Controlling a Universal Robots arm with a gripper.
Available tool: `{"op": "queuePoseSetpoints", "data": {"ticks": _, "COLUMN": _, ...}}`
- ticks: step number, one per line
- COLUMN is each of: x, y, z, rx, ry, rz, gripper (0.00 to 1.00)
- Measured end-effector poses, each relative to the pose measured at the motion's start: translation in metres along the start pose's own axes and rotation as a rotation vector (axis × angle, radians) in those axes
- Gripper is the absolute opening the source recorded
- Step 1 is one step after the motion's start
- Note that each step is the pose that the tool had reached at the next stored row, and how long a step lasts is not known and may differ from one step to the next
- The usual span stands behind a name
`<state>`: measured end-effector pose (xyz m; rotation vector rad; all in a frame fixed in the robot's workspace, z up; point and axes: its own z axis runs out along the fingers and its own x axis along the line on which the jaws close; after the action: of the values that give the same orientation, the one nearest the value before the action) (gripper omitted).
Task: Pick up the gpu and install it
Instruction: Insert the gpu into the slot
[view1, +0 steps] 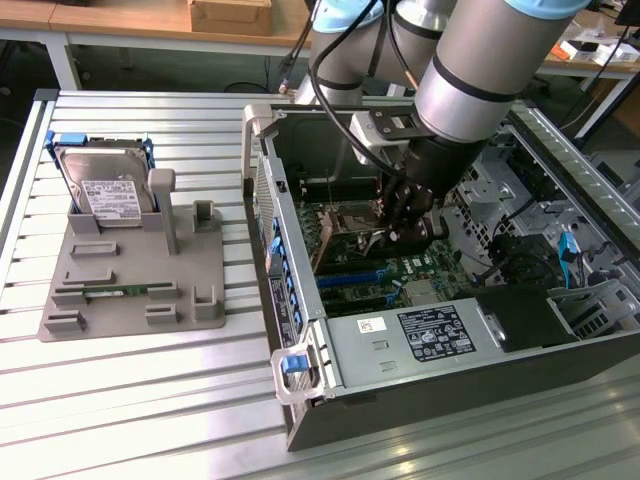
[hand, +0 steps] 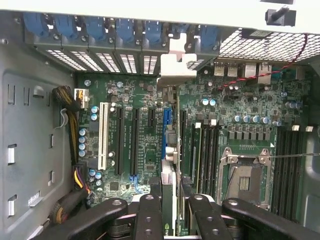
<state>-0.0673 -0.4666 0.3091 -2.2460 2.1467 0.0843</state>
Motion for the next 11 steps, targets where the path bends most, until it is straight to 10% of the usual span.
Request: {"op": "queuePoseSetpoints", "data": {"ticks": 11, "x": -0.0037, "y": 0.0047, "z": 0.0050, "rx": 0.0001, "ry": 0.0000, "rz": 0.002, "gripper": 0.26}}
